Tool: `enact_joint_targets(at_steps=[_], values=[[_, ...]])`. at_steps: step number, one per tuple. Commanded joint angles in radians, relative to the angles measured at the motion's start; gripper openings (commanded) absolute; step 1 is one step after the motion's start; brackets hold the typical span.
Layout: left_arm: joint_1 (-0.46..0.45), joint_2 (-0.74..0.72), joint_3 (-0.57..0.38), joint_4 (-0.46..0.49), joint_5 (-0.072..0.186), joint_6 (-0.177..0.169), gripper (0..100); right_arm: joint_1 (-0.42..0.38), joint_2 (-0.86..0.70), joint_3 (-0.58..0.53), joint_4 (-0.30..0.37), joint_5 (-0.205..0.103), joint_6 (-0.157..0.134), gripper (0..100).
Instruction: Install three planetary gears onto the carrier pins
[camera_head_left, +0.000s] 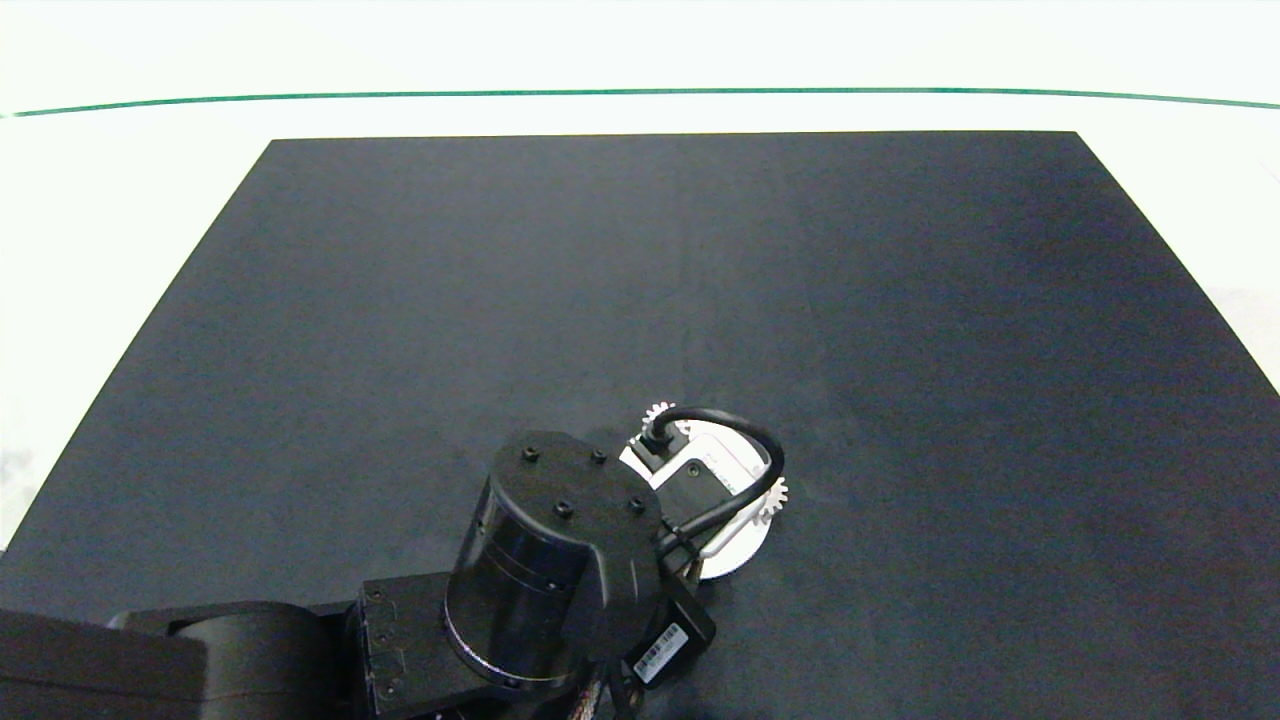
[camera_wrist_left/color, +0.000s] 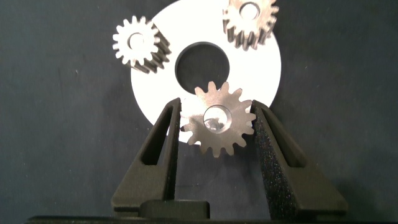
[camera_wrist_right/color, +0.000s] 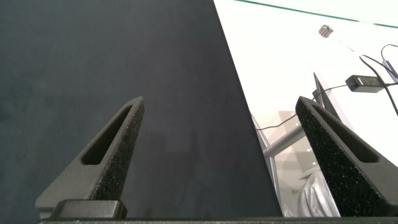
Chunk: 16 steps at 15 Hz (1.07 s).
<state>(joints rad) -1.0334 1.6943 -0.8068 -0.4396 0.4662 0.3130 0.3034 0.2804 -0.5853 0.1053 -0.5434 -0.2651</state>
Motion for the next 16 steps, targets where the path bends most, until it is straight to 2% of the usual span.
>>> enact_joint_targets(at_steps=[1, 16], values=[[0.015, 0.008, 0.005, -0.002, 0.002, 0.000, 7, 0.000, -0.003, -0.002, -0.001, -0.003, -0.002, 100], [0.024, 0.016, 0.026, -0.016, 0.002, -0.006, 7, 0.000, 0.005, -0.034, 0.001, -0.003, -0.002, 100]])
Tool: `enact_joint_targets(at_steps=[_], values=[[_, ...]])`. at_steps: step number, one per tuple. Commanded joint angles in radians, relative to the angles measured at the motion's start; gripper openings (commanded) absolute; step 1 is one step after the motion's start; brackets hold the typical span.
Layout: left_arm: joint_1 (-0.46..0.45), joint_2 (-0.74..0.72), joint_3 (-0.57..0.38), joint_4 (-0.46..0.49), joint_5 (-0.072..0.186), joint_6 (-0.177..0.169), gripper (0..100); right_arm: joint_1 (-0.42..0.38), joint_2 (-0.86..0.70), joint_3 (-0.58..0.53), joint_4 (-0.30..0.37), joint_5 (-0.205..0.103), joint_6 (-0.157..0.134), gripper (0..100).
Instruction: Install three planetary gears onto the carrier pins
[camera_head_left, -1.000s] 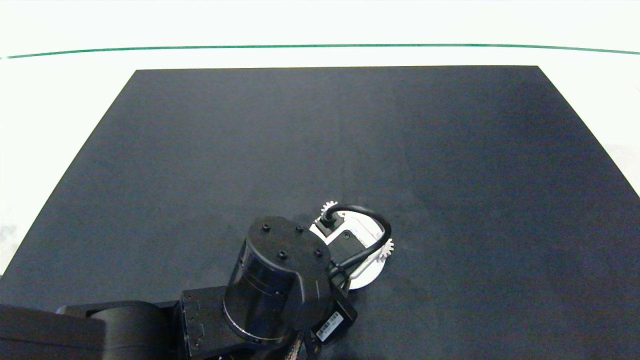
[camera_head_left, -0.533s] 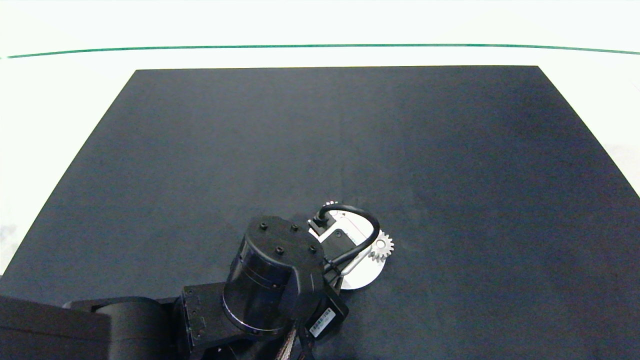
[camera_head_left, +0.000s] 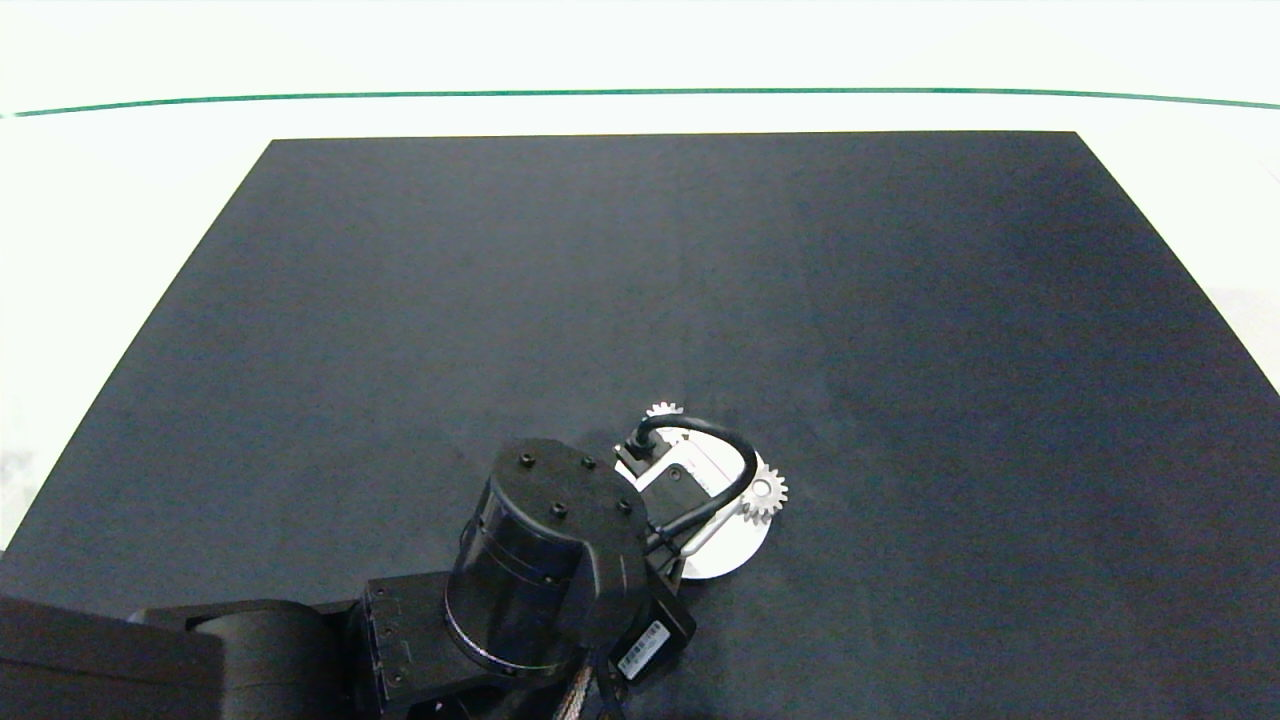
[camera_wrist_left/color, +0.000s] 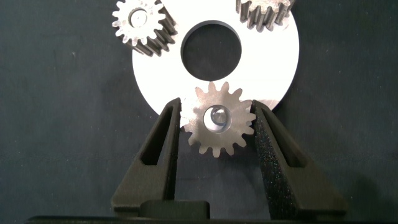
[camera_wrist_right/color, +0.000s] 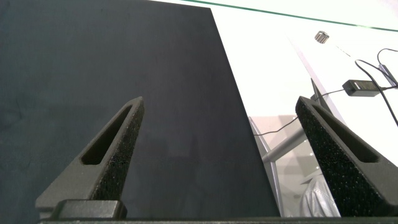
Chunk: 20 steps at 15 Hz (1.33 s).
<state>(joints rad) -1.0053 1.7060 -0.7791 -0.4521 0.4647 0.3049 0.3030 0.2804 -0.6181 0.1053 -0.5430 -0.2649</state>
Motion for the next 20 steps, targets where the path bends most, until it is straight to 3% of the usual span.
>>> enact_joint_targets(at_steps=[1, 5, 20], values=[[-0.006, 0.014, -0.006, -0.007, 0.003, 0.000, 7, -0.001, 0.005, 0.001, 0.001, -0.002, -0.002, 100], [-0.004, 0.040, 0.000, -0.065, 0.003, 0.002, 7, 0.001, 0.005, 0.000, 0.001, -0.002, -0.002, 100], [0.016, 0.026, 0.026, -0.062, 0.002, 0.008, 7, 0.001, 0.006, -0.003, 0.001, -0.002, -0.002, 100]])
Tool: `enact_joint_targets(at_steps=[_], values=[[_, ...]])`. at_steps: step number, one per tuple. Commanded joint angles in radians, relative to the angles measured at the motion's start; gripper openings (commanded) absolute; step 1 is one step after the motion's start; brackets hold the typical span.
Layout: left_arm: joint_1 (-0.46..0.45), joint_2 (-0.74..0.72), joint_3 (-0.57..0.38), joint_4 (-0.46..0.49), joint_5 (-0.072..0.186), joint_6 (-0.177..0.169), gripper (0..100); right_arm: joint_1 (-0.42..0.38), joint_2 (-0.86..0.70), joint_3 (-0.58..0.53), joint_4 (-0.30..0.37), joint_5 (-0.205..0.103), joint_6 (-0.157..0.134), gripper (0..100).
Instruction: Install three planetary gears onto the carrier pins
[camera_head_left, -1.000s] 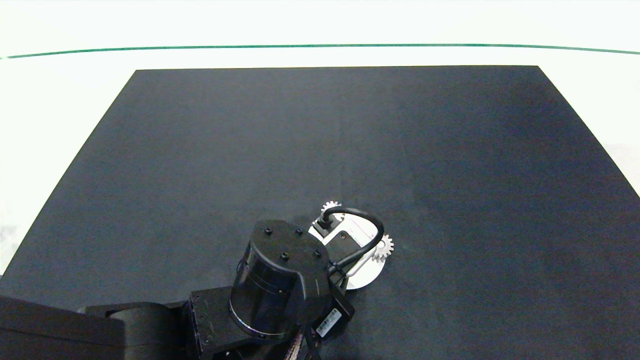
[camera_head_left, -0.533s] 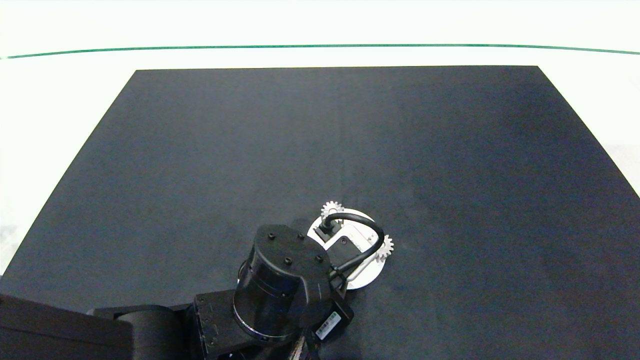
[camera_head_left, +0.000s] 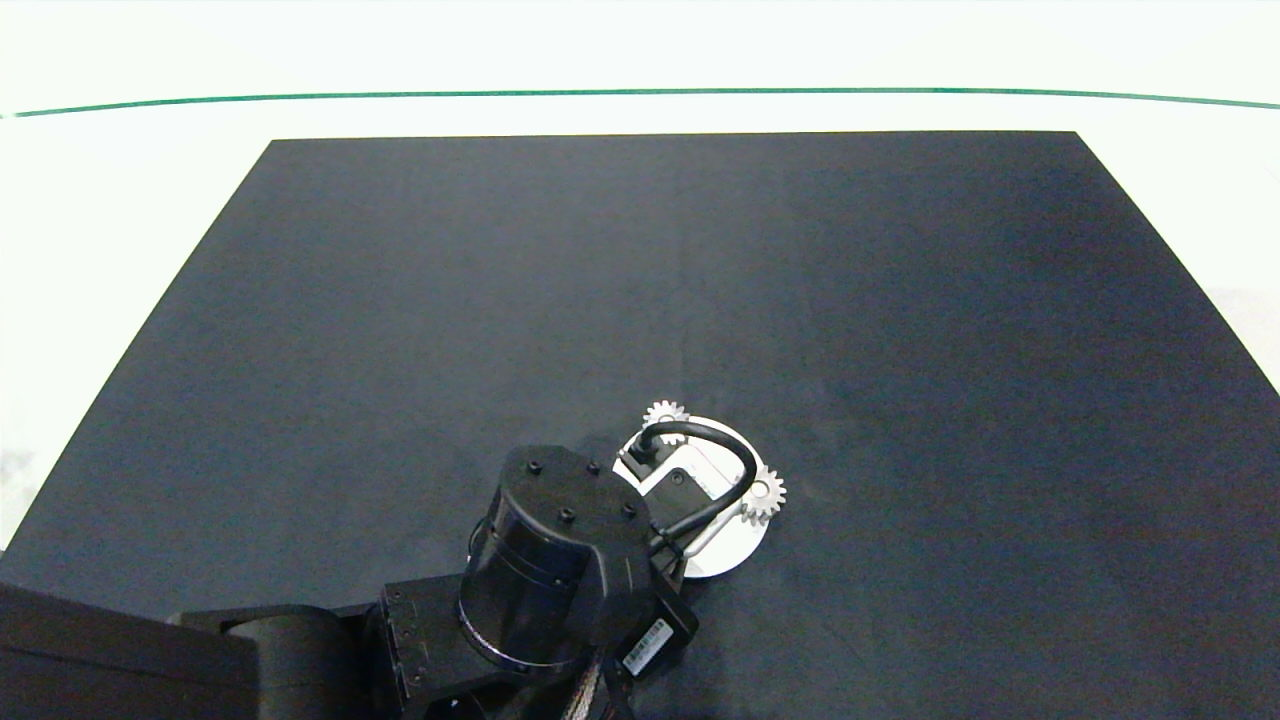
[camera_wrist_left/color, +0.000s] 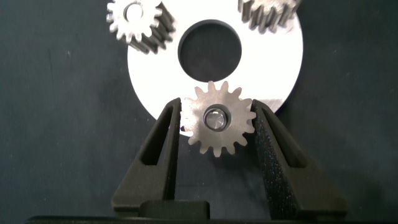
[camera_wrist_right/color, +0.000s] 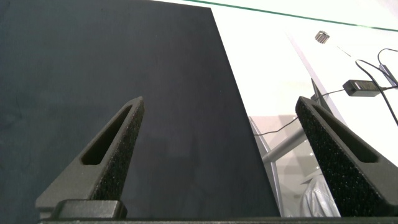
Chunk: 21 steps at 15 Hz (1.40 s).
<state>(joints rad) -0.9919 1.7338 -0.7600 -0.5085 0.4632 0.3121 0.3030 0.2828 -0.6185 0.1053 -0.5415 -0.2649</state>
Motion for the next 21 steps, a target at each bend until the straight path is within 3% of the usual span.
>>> enact_joint_targets(at_steps=[1, 10, 12, 14, 16, 18, 21], values=[[0.001, 0.001, 0.013, -0.005, 0.003, -0.001, 100, 0.001, 0.003, -0.003, -0.001, -0.003, -0.002, 100], [0.002, -0.008, 0.007, -0.005, 0.003, -0.002, 100, 0.001, 0.004, -0.003, 0.001, -0.003, -0.002, 100], [0.021, -0.091, 0.002, 0.008, 0.002, -0.004, 100, 0.001, 0.009, -0.001, 0.002, -0.003, -0.002, 100], [0.105, -0.244, 0.001, 0.102, 0.002, -0.002, 100, -0.018, 0.026, 0.002, 0.002, -0.003, 0.001, 100], [0.237, -0.416, -0.022, 0.266, 0.003, -0.005, 100, -0.056, 0.033, 0.008, 0.008, -0.003, 0.001, 100], [0.492, -0.612, -0.039, 0.389, 0.003, -0.008, 100, -0.124, 0.041, 0.010, 0.020, -0.003, 0.001, 100], [0.760, -0.852, 0.030, 0.426, 0.003, -0.008, 100, -0.223, 0.038, 0.013, 0.028, 0.002, 0.001, 100]])
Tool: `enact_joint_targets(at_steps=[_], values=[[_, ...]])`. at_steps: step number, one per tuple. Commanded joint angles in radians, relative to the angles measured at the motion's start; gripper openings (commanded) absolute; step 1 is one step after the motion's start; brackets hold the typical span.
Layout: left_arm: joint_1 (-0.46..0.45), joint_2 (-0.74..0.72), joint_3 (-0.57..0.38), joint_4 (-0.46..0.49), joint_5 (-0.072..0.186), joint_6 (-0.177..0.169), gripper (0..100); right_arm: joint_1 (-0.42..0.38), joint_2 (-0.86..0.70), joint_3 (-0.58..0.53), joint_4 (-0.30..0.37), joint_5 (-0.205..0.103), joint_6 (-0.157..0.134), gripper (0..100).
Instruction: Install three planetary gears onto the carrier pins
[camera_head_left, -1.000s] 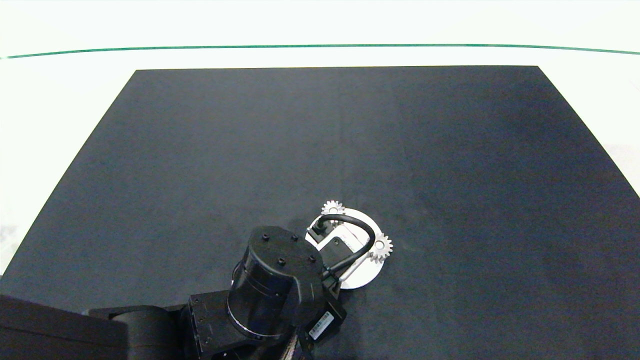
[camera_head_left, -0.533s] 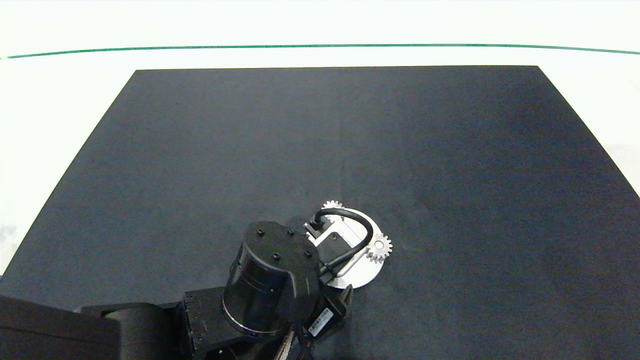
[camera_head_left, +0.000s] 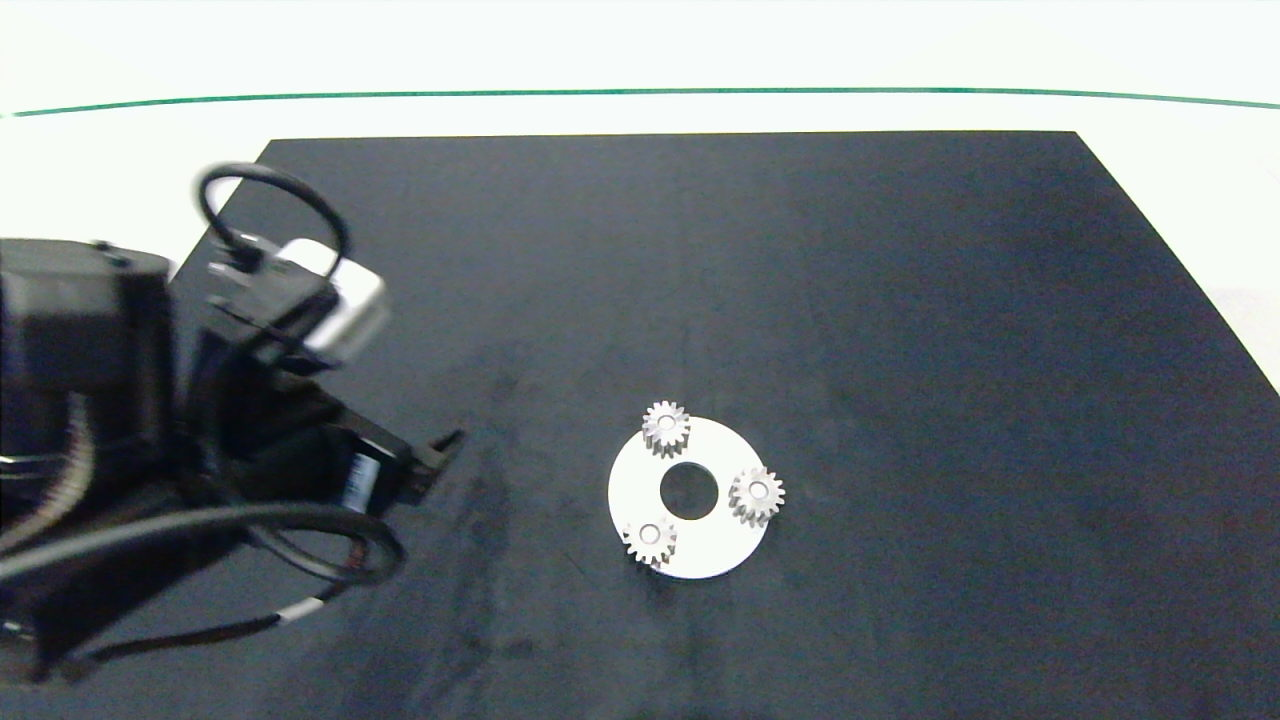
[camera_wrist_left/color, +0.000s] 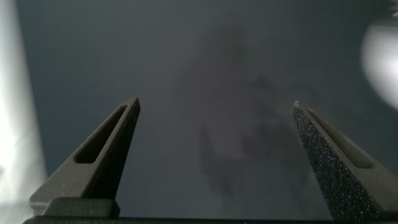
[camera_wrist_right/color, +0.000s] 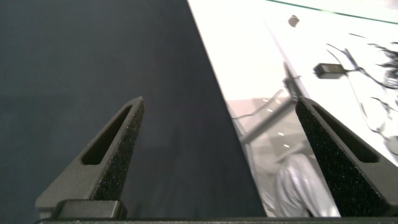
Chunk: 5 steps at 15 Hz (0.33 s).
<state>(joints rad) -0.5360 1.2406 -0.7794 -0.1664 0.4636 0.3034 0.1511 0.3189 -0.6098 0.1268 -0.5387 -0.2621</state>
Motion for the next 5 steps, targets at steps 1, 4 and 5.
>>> enact_joint_targets(at_steps=[1, 4, 5], values=[[0.358, -0.443, 0.095, 0.087, 0.003, -0.001, 100, -0.094, -0.015, 0.013, 0.016, -0.001, -0.002, 100], [0.455, -0.699, 0.247, 0.126, 0.003, -0.021, 100, -0.160, -0.129, 0.048, 0.100, 0.003, -0.003, 100], [0.456, -0.771, 0.275, 0.153, 0.003, -0.023, 100, -0.165, -0.173, 0.079, 0.114, 0.017, -0.005, 100]])
